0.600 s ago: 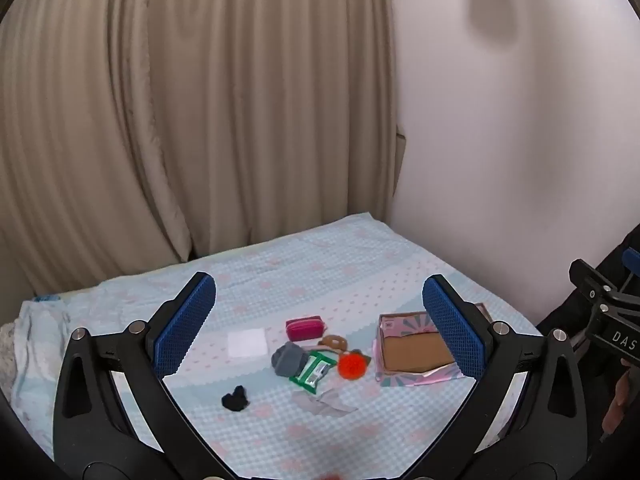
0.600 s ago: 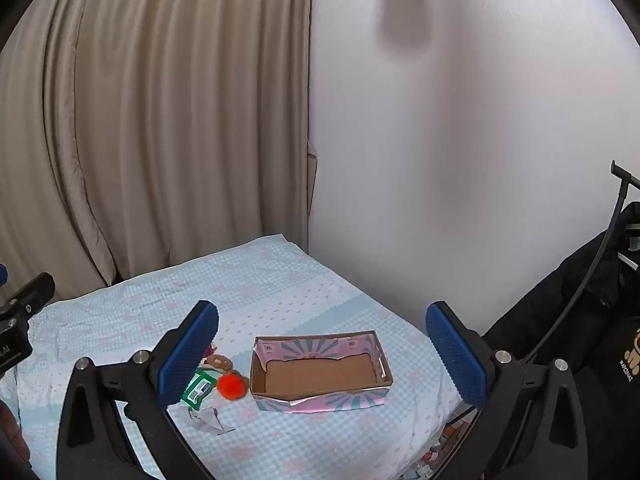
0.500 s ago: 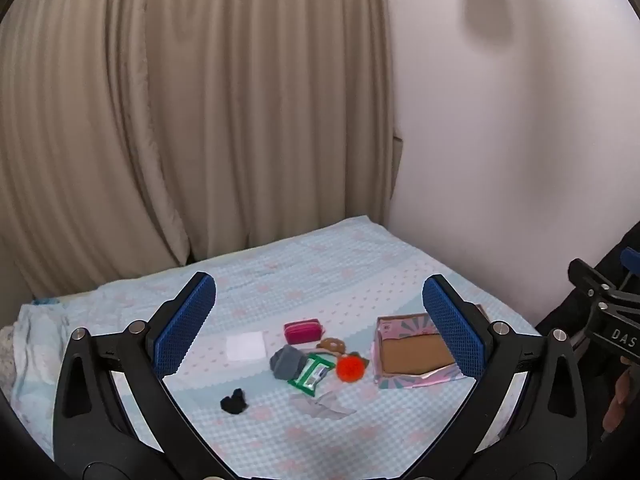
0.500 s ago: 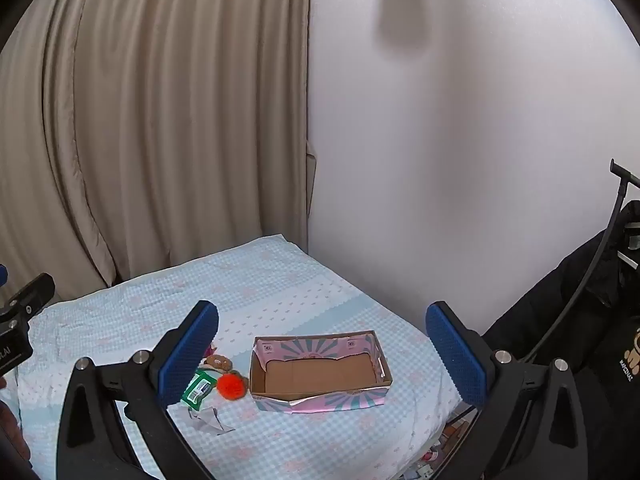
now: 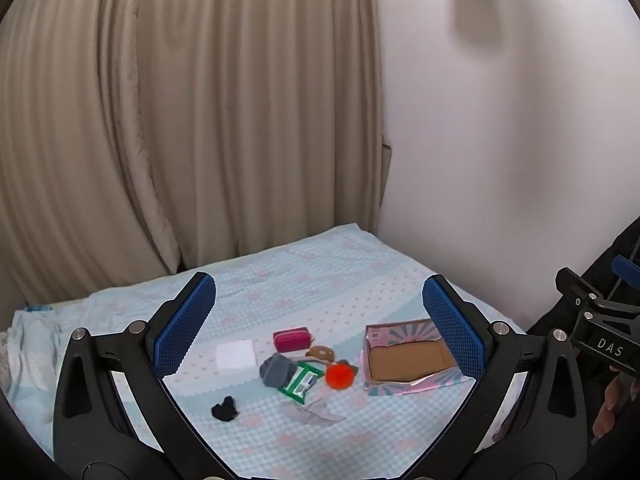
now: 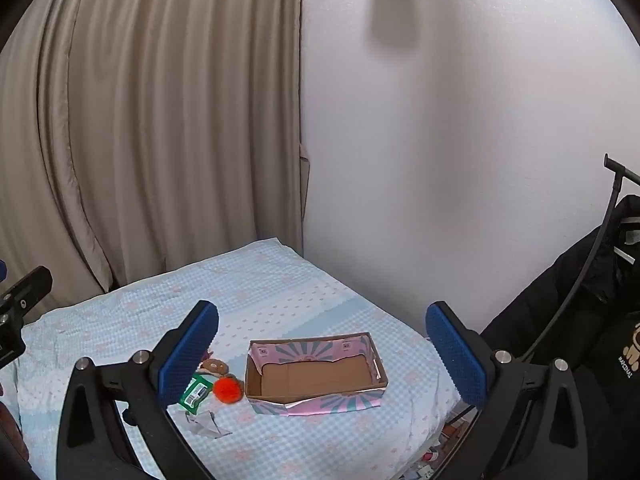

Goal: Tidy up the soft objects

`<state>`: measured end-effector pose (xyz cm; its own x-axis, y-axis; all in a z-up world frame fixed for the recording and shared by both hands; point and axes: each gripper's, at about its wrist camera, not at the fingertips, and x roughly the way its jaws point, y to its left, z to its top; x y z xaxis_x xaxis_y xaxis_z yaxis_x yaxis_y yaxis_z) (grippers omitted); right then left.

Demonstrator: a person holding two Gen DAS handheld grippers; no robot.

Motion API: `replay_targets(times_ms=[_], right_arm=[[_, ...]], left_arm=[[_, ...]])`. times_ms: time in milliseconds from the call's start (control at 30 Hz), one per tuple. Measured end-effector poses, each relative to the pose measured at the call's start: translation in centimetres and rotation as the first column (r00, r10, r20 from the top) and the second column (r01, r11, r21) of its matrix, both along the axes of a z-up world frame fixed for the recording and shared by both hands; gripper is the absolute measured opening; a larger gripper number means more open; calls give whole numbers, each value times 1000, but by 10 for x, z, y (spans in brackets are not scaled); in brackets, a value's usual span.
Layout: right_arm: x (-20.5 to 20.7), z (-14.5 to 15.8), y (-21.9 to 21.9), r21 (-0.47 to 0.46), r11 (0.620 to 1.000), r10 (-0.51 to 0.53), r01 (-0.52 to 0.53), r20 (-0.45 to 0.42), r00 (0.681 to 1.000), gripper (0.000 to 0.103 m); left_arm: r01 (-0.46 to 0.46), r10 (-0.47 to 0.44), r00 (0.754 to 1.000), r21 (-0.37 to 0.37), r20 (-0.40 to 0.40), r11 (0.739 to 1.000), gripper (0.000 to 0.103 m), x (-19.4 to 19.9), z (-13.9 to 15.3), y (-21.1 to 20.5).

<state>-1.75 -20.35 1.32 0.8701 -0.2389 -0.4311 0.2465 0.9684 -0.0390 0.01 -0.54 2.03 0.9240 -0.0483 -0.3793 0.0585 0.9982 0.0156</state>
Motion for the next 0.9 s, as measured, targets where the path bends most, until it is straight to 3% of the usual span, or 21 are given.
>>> replay_targets(times_ms=[900], right_arm=[[10,5,2,2,1000,-21,21,6,1000,103]], left_arm=[[11,-11,1000,10,7,1000,103,7,0,-8]])
